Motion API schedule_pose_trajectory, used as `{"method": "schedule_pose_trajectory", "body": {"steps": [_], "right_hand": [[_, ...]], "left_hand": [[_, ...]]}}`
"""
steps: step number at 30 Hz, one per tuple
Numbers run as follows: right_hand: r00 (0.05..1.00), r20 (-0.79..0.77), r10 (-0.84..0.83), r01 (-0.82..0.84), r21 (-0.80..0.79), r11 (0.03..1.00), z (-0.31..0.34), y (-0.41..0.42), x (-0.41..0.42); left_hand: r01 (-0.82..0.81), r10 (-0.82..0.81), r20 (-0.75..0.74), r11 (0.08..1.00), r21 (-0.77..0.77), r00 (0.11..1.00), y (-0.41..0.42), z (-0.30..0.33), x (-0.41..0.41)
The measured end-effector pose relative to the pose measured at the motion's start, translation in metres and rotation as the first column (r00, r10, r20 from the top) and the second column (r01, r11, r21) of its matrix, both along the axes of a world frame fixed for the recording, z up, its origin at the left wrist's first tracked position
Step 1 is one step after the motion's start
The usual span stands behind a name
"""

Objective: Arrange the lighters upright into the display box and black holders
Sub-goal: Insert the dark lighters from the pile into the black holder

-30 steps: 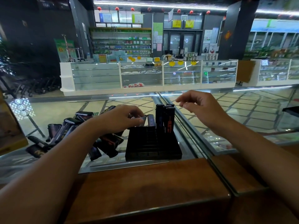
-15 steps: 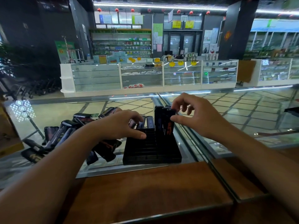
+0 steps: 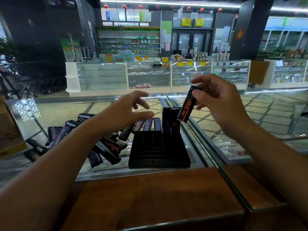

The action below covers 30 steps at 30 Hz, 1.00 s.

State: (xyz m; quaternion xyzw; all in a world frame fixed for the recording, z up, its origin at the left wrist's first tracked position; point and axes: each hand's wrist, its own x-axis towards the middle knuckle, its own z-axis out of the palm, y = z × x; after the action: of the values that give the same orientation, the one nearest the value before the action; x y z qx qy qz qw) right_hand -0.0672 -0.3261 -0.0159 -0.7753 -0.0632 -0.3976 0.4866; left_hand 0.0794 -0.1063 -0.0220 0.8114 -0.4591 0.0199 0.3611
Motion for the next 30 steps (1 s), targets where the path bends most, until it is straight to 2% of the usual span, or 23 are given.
{"method": "schedule_pose_trajectory", "body": {"steps": [2, 4, 7, 12, 14, 16, 18, 25, 30], "right_hand": [[1.0, 0.0, 0.024, -0.024, 0.059, 0.998, 0.004, 0.006, 0.003], [0.998, -0.011, 0.064, -0.063, 0.088, 0.994, 0.007, 0.013, 0.006], [0.993, 0.003, 0.121, -0.121, 0.127, 0.984, 0.006, 0.022, 0.009], [0.989, 0.009, 0.145, -0.144, 0.19, 0.971, 0.002, 0.03, 0.011], [0.985, -0.015, 0.174, -0.168, 0.204, 0.965, 0.002, 0.03, 0.01], [0.976, -0.012, 0.219, -0.212, 0.214, 0.953, 0.004, 0.029, 0.008], [0.97, -0.002, 0.245, -0.239, 0.207, 0.949, 0.005, 0.026, 0.007], [0.965, 0.01, 0.263, -0.261, 0.176, 0.949, 0.001, 0.02, 0.005], [0.968, -0.009, 0.252, -0.248, 0.137, 0.959, 0.001, 0.019, 0.003]], "left_hand": [[0.008, 0.003, 0.042, 0.962, -0.274, 0.999, -0.004, 0.01, -0.012], [0.05, -0.009, 0.109, 0.924, -0.38, 0.994, -0.009, 0.016, -0.027], [0.092, -0.014, 0.249, 0.948, -0.303, 0.968, -0.012, 0.017, -0.047], [0.067, -0.04, 0.286, 0.994, -0.084, 0.957, -0.015, 0.016, -0.059], [0.085, -0.067, 0.215, 0.993, -0.077, 0.974, -0.016, 0.015, -0.058], [0.168, -0.169, 0.006, 0.975, -0.143, 0.986, -0.016, 0.013, -0.057], [0.251, -0.286, -0.15, 0.943, -0.217, 0.946, -0.017, 0.013, -0.059], [0.354, -0.442, -0.364, 0.891, -0.285, 0.82, -0.018, 0.013, -0.061], [0.395, -0.464, -0.38, 0.885, -0.247, 0.8, -0.018, 0.012, -0.059]]}}
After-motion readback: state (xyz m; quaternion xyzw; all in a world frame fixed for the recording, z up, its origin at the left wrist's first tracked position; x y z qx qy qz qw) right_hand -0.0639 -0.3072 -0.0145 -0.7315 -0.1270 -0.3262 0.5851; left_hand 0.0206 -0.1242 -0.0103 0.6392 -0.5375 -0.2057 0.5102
